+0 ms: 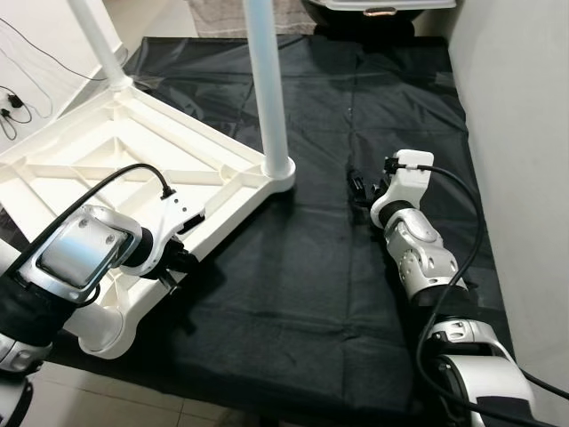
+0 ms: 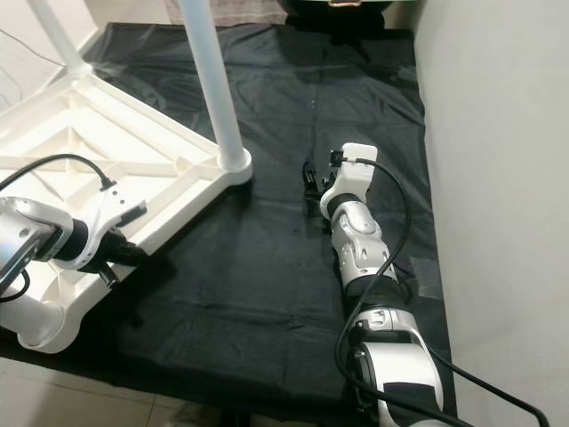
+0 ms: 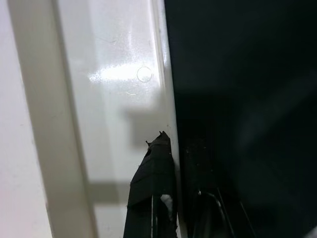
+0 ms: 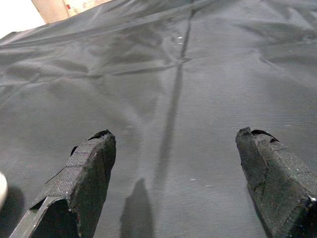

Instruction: Building children table

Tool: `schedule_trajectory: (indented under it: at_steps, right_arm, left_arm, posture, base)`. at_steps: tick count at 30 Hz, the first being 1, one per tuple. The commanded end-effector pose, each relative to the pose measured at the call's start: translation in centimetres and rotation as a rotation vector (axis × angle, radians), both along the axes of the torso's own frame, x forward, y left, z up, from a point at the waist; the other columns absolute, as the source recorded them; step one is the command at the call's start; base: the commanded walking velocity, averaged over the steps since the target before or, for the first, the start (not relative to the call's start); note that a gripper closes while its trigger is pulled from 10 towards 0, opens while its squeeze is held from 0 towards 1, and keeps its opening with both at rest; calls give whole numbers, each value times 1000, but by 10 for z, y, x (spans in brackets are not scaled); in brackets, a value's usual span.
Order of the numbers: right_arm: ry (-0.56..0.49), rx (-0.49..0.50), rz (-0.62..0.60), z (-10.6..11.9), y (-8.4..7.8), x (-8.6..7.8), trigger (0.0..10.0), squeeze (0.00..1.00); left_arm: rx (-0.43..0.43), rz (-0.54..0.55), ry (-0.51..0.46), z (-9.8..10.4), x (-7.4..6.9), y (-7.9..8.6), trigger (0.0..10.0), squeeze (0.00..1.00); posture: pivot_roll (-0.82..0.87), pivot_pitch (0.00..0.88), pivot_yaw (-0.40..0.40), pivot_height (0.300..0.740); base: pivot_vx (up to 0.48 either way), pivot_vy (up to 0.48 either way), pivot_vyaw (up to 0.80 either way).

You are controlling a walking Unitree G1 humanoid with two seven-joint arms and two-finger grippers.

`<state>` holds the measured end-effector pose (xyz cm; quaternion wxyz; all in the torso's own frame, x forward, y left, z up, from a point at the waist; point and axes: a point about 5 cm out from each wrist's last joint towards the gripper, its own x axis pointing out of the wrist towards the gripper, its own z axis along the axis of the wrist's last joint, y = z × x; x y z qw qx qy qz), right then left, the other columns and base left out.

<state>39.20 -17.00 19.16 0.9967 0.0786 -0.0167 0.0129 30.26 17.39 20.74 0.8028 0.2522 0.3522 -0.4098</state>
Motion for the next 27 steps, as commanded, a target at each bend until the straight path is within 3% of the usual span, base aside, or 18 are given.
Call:
schedule_trajectory:
  at_steps: [1, 15, 21, 27]
  right_arm:
    - [15, 1, 2, -5, 4, 0, 10000, 0]
    - [6, 0, 1, -3, 4, 1, 10000, 0]
    - [-4, 6, -10, -1, 5, 2, 10000, 0]
    - [-21, 2, -39, 2, 0, 3, 10000, 0]
  left_arm:
    - [-129, -318, 167, -12, -24, -35, 0, 0]
    - [-79, -479, 151, -15, -39, -24, 0, 0]
    - [-66, -600, 233, -22, -63, -3, 0, 0]
    - [-41, -624, 260, -26, -69, 7, 0, 0]
  posture:
    - [53, 199, 75, 740]
    - [50, 197, 76, 740]
    - [48, 190, 72, 740]
    - [46, 183, 67, 740]
  base:
    - [0, 0, 0]
    - [0, 0, 0]
    - [0, 0, 0]
    - [0, 0, 0]
